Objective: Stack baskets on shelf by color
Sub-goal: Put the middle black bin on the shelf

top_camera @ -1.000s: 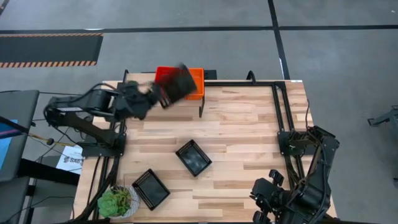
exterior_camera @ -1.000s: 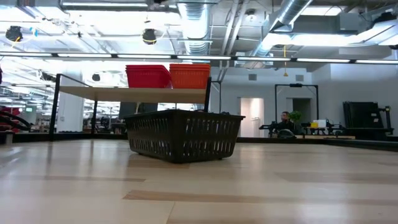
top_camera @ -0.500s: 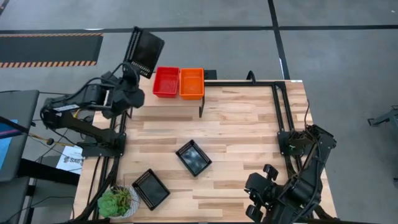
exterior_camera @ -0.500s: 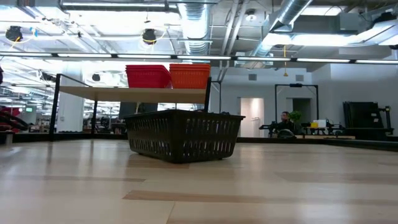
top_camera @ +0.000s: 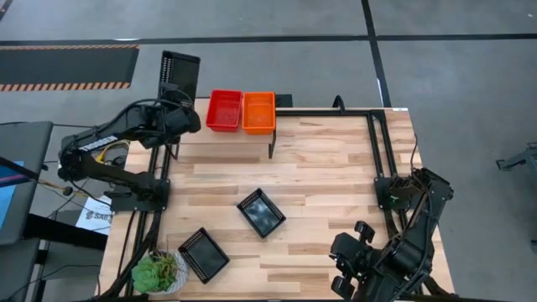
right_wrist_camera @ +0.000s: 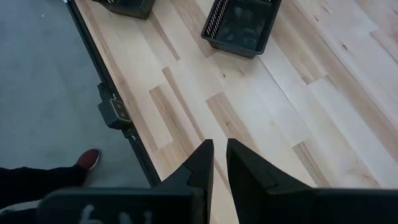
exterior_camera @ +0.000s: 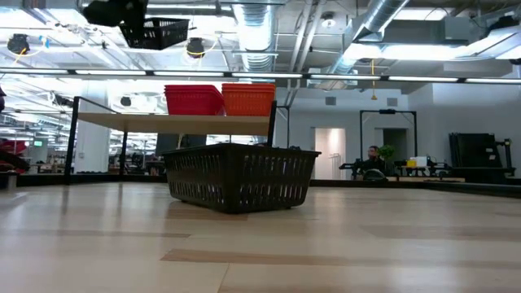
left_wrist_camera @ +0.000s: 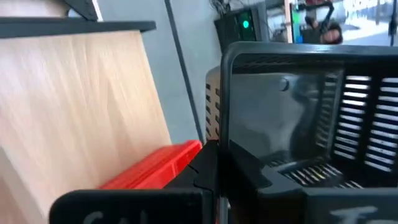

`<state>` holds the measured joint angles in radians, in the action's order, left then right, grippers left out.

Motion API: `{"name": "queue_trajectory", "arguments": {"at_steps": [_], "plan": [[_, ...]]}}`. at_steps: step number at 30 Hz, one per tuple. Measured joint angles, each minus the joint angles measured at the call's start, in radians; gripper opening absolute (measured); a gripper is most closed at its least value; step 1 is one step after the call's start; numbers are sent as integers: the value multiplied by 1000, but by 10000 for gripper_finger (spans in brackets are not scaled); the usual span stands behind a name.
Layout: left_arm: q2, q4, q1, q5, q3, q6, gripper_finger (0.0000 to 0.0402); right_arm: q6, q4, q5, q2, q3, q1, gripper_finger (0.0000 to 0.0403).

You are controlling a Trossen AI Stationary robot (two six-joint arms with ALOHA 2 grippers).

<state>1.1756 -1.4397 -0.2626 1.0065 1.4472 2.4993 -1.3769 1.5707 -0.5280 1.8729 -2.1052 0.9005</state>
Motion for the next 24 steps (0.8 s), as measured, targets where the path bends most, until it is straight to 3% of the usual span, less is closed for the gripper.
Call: {"name": "queue_trajectory", "arguments": {"at_steps": [4,10,24], "plan": [[3,-3,-50,-18,-43,3,9,-2,0,2,0,0,0,69],[2,0,-93,-187,-123,24,9,-3,0,2,0,0,0,69],[-7,34,-213,-257,-191,19,9,-2,0,1,0,0,0,69]]}}
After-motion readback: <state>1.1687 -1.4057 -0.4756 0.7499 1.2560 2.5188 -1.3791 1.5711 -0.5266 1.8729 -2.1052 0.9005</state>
